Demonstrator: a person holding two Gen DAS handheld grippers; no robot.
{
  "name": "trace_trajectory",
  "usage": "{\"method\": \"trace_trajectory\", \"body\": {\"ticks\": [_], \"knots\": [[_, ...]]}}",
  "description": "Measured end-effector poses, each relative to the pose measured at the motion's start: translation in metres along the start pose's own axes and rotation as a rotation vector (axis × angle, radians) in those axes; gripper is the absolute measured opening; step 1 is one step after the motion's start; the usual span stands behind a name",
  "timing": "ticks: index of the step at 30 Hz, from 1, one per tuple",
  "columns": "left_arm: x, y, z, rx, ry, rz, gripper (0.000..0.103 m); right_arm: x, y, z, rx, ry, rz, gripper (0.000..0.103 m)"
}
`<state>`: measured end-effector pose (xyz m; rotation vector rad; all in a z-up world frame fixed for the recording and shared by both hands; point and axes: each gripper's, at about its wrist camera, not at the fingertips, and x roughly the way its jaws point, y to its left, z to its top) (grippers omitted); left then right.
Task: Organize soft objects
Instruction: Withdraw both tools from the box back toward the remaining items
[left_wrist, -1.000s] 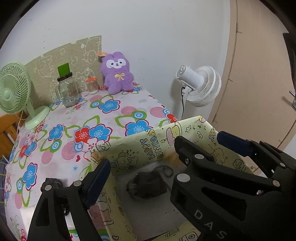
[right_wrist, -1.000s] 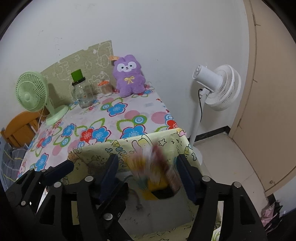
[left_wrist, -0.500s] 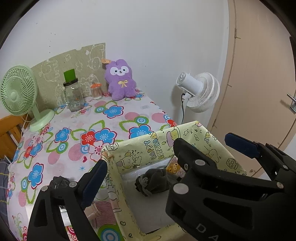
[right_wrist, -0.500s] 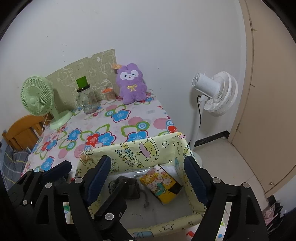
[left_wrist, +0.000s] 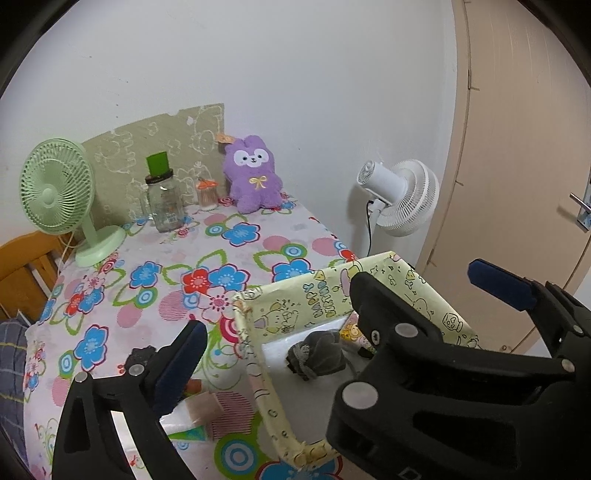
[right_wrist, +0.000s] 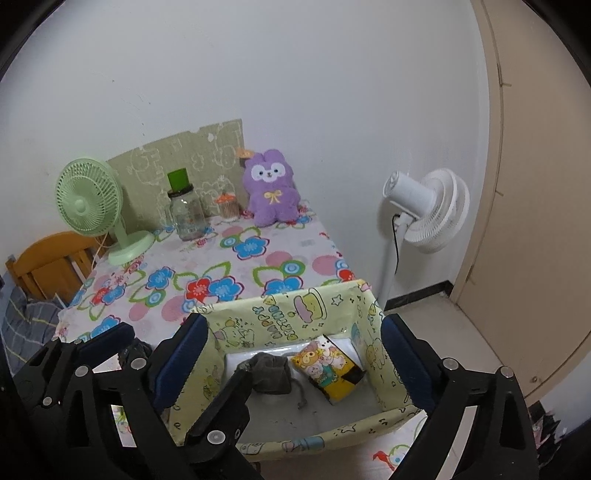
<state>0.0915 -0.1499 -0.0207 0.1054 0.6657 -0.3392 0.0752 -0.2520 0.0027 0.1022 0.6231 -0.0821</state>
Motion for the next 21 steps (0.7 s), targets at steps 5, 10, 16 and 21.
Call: {"method": "trace_trajectory", "body": {"ticks": [5, 10, 16, 21], "knots": [[-0.014, 0.006, -0.001, -0.005, -0.021, 0.012, 0.103, -0.012, 0.008, -0.001, -0.01, -0.026, 0.011, 0.1], [-0.027, 0.013, -0.005, -0.008, -0.039, 0.02, 0.103, -0.023, 0.02, -0.002, -0.037, -0.05, 0.013, 0.103], [-0.043, 0.022, -0.011, -0.012, -0.068, 0.041, 0.103, -0.035, 0.034, -0.005, -0.06, -0.063, 0.029, 0.103], [-0.054, 0.03, -0.016, -0.014, -0.084, 0.061, 0.103, -0.041, 0.045, -0.009, -0.077, -0.054, 0.046, 0.103]]}}
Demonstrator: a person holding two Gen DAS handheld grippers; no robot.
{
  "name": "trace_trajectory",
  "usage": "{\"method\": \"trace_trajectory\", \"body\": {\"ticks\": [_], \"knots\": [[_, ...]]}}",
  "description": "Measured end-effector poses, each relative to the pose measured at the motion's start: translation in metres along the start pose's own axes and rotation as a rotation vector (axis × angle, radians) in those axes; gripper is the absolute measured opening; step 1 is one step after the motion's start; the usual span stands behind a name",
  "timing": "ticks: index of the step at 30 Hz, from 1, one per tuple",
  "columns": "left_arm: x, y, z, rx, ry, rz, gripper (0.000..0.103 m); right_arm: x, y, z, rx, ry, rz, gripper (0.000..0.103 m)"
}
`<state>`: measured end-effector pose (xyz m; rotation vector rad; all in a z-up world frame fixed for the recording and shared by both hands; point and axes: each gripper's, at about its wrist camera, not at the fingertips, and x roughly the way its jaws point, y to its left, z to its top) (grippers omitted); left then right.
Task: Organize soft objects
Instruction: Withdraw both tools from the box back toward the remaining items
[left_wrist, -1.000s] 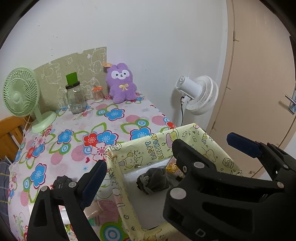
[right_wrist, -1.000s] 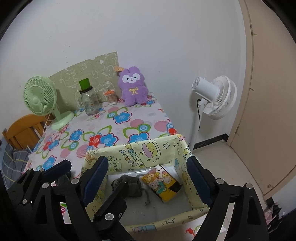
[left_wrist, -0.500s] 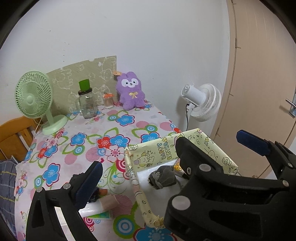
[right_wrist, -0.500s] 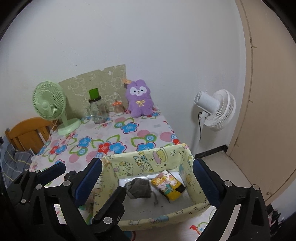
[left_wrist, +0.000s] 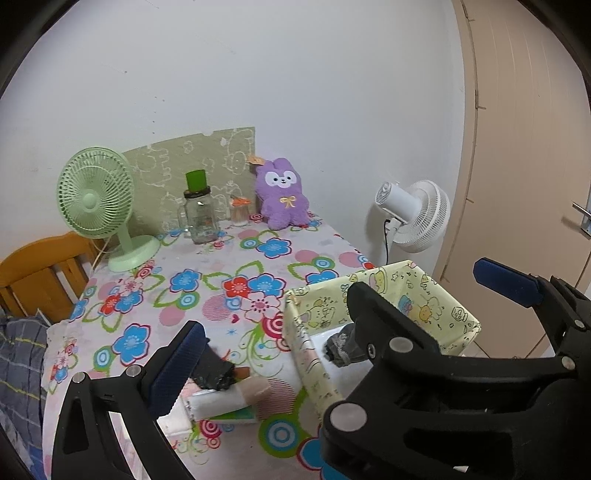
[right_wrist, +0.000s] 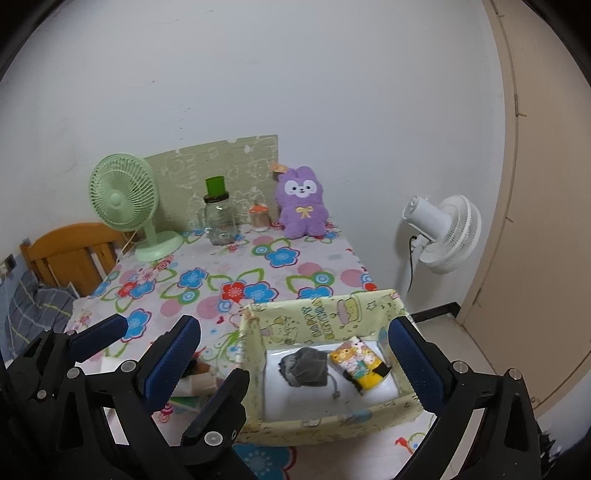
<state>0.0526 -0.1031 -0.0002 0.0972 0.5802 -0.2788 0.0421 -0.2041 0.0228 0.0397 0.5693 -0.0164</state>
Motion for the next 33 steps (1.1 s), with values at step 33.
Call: {"method": "trace_trajectory", "body": {"ticks": [33], "knots": [[-0.03, 0.067, -0.029, -0.031, -0.017, 0.135, 0.103, -0.01, 0.075, -0.017, -0.045, -0.04, 0.125, 0.101]]}}
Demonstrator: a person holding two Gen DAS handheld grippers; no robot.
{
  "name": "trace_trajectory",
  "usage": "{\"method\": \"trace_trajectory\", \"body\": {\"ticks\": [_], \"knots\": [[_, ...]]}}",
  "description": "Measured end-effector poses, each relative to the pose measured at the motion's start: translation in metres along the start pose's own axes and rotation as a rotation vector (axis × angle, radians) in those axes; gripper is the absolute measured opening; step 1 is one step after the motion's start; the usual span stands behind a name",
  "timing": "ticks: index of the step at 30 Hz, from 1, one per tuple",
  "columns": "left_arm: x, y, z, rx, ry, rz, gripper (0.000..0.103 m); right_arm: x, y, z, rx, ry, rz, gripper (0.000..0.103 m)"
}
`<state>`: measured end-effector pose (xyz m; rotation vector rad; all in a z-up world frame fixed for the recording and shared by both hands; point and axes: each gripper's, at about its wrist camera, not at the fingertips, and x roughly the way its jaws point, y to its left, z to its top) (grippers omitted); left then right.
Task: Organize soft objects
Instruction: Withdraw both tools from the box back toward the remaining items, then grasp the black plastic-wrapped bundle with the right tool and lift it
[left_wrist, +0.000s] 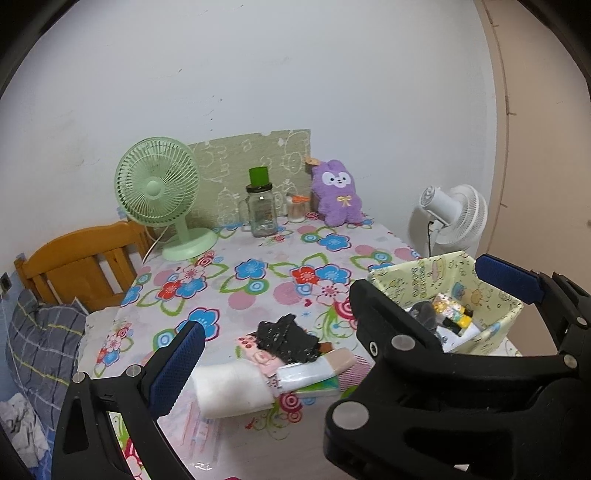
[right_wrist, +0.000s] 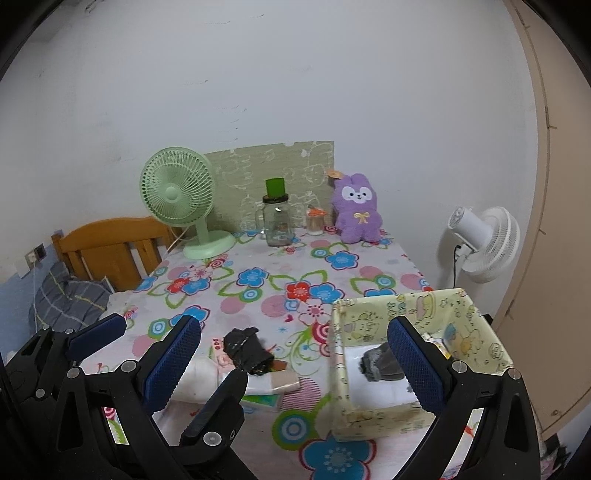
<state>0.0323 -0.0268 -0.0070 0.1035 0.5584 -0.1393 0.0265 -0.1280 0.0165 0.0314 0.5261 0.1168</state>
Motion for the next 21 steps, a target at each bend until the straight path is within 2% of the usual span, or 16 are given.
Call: {"method": "trace_trajectory", "body": {"ticks": [21], "knots": [[0.041, 0.043, -0.026, -0.075, 0.111, 0.037, 0.103, 0.051, 0.035, -0.019, -0.034, 0.091, 0.054, 0.087]]}}
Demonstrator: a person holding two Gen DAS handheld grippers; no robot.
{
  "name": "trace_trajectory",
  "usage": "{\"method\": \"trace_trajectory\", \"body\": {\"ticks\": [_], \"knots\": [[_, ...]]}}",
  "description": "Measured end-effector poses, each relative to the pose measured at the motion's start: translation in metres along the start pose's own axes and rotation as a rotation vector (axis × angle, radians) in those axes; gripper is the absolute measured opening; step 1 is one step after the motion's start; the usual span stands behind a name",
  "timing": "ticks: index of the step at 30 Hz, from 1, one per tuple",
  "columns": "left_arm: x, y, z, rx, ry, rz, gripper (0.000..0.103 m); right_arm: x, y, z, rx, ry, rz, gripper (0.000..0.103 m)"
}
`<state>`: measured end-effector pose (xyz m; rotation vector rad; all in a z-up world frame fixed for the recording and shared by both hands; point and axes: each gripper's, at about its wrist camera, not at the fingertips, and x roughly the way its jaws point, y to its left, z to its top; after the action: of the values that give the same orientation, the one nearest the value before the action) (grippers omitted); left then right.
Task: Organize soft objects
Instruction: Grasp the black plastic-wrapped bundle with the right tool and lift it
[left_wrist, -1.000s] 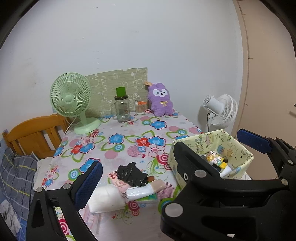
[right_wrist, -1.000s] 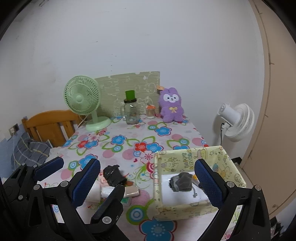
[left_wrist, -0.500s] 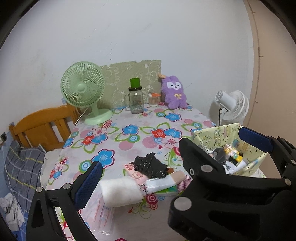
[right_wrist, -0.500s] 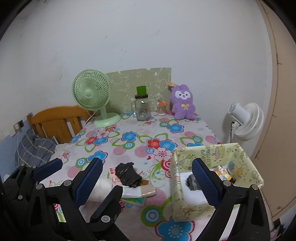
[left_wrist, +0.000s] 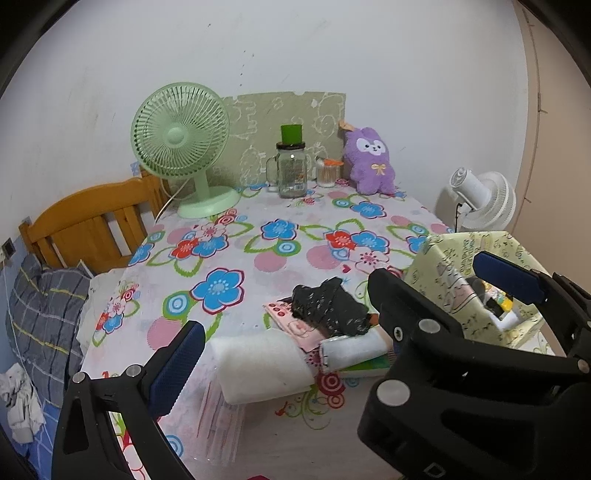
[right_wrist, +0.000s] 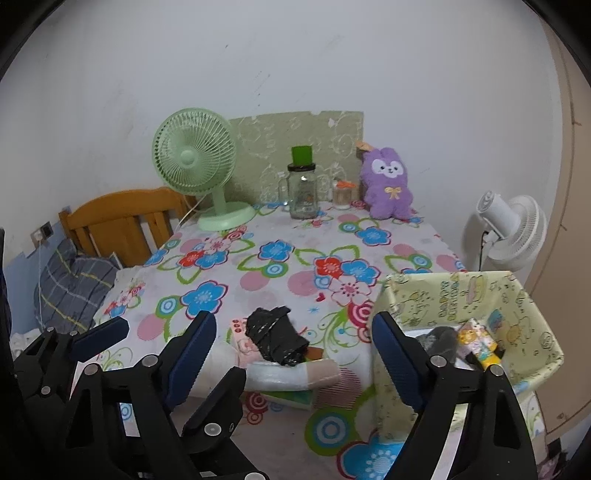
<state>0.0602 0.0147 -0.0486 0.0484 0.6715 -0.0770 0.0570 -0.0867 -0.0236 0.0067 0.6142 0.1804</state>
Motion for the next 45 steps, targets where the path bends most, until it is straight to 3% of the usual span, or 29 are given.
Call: {"method": "trace_trajectory", "body": {"ticks": [22, 36, 40, 45], "knots": [[0.052, 0.028, -0.022, -0.058, 0.127, 0.025, 0.097, 0.059, 0.019, -0.02, -0.011, 0.113, 0.034, 0.078], [0.081, 0.038, -0.03, -0.106, 0.186, 0.005, 0.073, 0.092, 0.021, -0.026, -0.012, 0.169, 0.033, 0.077], [0.087, 0.039, -0.03, -0.111, 0.192, 0.015, 0.069, 0.1, 0.021, -0.028, -0.019, 0.185, 0.029, 0.077], [0.093, 0.039, -0.031, -0.106, 0.193, 0.034, 0.057, 0.108, 0.02, -0.029, -0.018, 0.202, 0.026, 0.077]]}}
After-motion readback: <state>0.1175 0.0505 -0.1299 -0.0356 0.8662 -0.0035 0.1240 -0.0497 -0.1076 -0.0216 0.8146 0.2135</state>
